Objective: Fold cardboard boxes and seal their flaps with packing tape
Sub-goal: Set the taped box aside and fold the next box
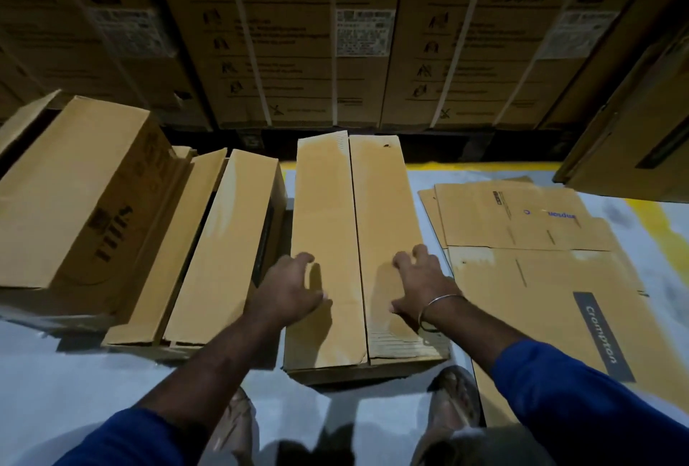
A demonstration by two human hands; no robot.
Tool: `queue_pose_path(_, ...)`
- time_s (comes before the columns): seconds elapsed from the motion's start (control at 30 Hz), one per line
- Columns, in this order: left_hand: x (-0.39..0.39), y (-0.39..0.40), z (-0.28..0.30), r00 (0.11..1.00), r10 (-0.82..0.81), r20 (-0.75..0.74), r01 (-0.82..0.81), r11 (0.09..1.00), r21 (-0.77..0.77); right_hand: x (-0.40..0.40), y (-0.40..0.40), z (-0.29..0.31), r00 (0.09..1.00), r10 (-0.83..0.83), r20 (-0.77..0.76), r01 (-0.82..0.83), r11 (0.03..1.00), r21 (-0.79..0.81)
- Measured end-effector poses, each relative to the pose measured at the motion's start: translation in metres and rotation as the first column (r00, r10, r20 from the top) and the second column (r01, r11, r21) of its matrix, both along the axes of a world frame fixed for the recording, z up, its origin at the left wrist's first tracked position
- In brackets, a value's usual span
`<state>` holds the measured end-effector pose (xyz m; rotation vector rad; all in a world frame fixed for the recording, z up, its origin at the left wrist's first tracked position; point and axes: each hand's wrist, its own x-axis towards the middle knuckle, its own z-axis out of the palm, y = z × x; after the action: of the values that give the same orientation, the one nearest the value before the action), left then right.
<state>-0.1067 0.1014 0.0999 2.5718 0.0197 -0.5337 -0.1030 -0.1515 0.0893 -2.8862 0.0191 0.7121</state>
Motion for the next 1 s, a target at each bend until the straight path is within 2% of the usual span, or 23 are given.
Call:
queue_pose_path(0.1, 0.000, -0.001, -0.004, 0.947, 0.240, -0.213, -0.255, 0.966, -0.046, -0.001, -0.004, -0.010, 0.979, -0.202, -0.025, 0.203, 0.978, 0.057)
queue_pose_path(0.17, -0.004, -0.003, -0.008, 0.891, 0.272, -0.365, -0.323, 0.942, -0.087, 0.001, -0.006, -0.009, 0.932, -0.333, -0.142, 0.351, 0.928, 0.127)
queue_pose_path(0.23, -0.010, -0.006, -0.013, 0.866, 0.267, -0.423, -0.341, 0.934, -0.109, 0.003, -0.008, -0.008, 0.891, -0.371, -0.260, 0.421, 0.890, 0.174)
queue_pose_path(0.33, -0.013, -0.010, -0.016, 0.880, 0.265, -0.395, -0.304, 0.952, -0.038, 0.002, -0.008, -0.007, 0.878, -0.358, -0.317, 0.424, 0.889, 0.171)
queue_pose_path(0.47, -0.017, -0.013, -0.013, 0.897, 0.266, -0.353, -0.281, 0.960, 0.009, -0.002, -0.007, -0.007, 0.886, -0.344, -0.311, 0.410, 0.895, 0.179)
queue_pose_path(1.0, -0.008, -0.027, -0.021, 0.948, 0.249, -0.199, -0.254, 0.967, 0.001, 0.002, -0.007, -0.008, 0.908, -0.376, -0.184, 0.409, 0.891, 0.195)
